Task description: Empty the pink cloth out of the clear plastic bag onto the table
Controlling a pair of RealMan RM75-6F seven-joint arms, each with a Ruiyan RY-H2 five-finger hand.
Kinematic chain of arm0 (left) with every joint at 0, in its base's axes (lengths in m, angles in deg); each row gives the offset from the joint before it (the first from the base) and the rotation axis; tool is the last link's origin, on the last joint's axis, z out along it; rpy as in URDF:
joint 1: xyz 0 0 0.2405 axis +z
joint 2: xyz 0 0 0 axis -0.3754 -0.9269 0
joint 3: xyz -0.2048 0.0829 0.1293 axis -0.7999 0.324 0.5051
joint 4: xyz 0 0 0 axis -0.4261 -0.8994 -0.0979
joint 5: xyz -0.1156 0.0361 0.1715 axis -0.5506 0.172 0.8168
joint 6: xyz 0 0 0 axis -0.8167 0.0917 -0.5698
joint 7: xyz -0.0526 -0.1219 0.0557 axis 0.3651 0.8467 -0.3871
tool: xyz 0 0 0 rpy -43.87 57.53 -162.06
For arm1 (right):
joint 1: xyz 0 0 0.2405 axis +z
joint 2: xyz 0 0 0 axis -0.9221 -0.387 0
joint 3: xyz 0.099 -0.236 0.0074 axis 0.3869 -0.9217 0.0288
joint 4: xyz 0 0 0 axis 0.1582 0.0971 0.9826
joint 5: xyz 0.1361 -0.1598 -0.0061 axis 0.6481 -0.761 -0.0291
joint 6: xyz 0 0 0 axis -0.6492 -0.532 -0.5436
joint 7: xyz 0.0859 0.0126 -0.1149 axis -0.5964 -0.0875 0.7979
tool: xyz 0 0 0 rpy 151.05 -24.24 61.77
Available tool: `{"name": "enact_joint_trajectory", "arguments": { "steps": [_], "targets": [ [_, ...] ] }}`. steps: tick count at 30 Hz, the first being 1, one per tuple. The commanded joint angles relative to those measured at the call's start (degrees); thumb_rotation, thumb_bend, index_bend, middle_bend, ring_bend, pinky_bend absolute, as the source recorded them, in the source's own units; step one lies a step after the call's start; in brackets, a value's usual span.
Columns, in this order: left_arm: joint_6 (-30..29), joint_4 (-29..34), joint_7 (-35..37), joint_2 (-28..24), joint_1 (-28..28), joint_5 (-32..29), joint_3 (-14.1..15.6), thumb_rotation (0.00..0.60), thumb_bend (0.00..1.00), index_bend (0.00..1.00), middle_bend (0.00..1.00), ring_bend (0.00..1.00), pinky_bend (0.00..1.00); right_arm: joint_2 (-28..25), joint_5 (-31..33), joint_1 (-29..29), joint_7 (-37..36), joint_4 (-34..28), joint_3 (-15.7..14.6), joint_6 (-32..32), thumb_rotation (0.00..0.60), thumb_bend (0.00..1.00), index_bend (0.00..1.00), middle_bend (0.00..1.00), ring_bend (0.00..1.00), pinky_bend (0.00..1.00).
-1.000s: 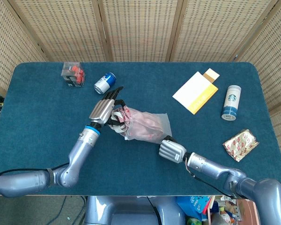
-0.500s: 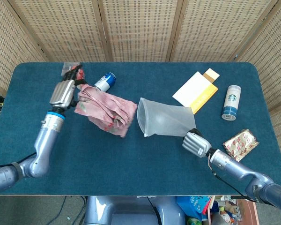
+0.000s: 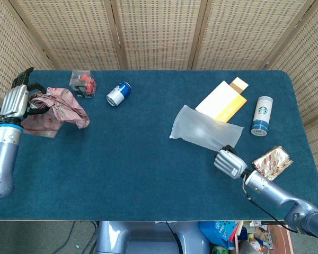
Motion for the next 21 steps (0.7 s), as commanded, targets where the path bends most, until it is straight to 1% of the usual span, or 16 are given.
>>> {"name": "enact_joint_trajectory", "arguments": {
  "steps": [1, 2, 3, 4, 5, 6, 7, 9, 13, 16, 18, 21],
  "targets": [
    [1.15, -0.84, 2.03, 0.18, 0.95, 2.06, 1.03, 0.600, 0.43, 0.51, 0.00, 0.00, 0.00, 0.12, 0.34, -0.63, -0.15, -0.17, 0.56, -0.94, 0.600, 0.66, 0.74, 0.77, 0.82, 0.93],
    [1.71, -0.79, 2.38, -0.09, 1.14, 2.52, 1.38, 0.600, 0.39, 0.29, 0.00, 0.00, 0.00, 0.26, 1.25, -1.30, 0.72, -0.21, 1.27, -1.38, 0.600, 0.43, 0.53, 0.63, 0.71, 0.78],
    [2.21, -0.64, 2.62, -0.45, 1.33, 3.02, 1.73, 0.600, 0.35, 0.16, 0.00, 0.00, 0.00, 0.43, 2.54, -2.19, 2.07, -0.49, 2.09, -1.63, 0.600, 0.26, 0.36, 0.50, 0.57, 0.63],
    [2.24, -0.43, 2.63, -0.84, 1.66, 3.64, 2.14, 0.600, 0.28, 0.03, 0.00, 0.00, 0.00, 0.41, 4.45, -3.35, 2.98, -1.55, 3.09, -1.84, 0.600, 0.07, 0.15, 0.28, 0.33, 0.36],
    [1.51, -0.15, 2.60, -1.12, 2.10, 4.51, 2.43, 0.600, 0.22, 0.00, 0.00, 0.00, 0.00, 0.18, 5.72, -4.23, 3.36, -3.10, 3.79, -2.33, 0.600, 0.00, 0.03, 0.11, 0.12, 0.15],
    [0.28, 0.31, 2.75, -1.35, 2.75, 5.55, 2.67, 0.600, 0.20, 0.00, 0.00, 0.00, 0.00, -0.38, 6.63, -4.95, 3.32, -4.94, 4.34, -2.93, 0.600, 0.00, 0.00, 0.04, 0.04, 0.05],
    [-0.82, 0.76, 2.80, -1.53, 3.31, 6.30, 2.84, 0.600, 0.19, 0.00, 0.00, 0.00, 0.00, -0.92, 7.11, -5.36, 3.12, -6.14, 4.66, -3.38, 0.600, 0.00, 0.00, 0.00, 0.00, 0.00],
    [-3.13, 2.28, 2.64, -2.36, 4.66, 8.05, 3.42, 0.600, 0.19, 0.00, 0.00, 0.00, 0.00, -2.33, 7.50, -6.10, 2.27, -8.34, 5.03, -4.55, 0.600, 0.00, 0.00, 0.00, 0.00, 0.00],
    [-8.22, 5.40, 1.87, -3.87, 7.53, 10.72, 4.40, 0.600, 0.19, 0.00, 0.00, 0.00, 0.00, -4.59, 7.21, -7.52, -0.82, -10.57, 5.29, -7.73, 0.600, 0.00, 0.00, 0.00, 0.00, 0.00],
    [-12.72, 8.53, 2.28, -5.05, 10.43, 12.97, 5.24, 0.600, 0.19, 0.00, 0.00, 0.00, 0.00, -6.21, 6.77, -9.27, -5.20, -12.29, 5.63, -12.05, 0.600, 0.00, 0.00, 0.00, 0.00, 0.00],
    [-16.69, 10.83, 2.63, -5.64, 12.96, 15.17, 6.21, 0.600, 0.19, 0.00, 0.00, 0.00, 0.00, -7.12, 6.91, -11.12, -9.26, -13.81, 6.11, -15.99, 0.600, 0.00, 0.00, 0.00, 0.00, 0.00],
    [-21.52, 12.97, 2.21, -5.39, 15.89, 17.54, 7.53, 0.600, 0.19, 0.00, 0.00, 0.00, 0.00, -7.46, 7.91, -13.46, -14.03, -15.48, 6.72, -19.64, 0.600, 0.00, 0.00, 0.00, 0.00, 0.00]
  ]
}}
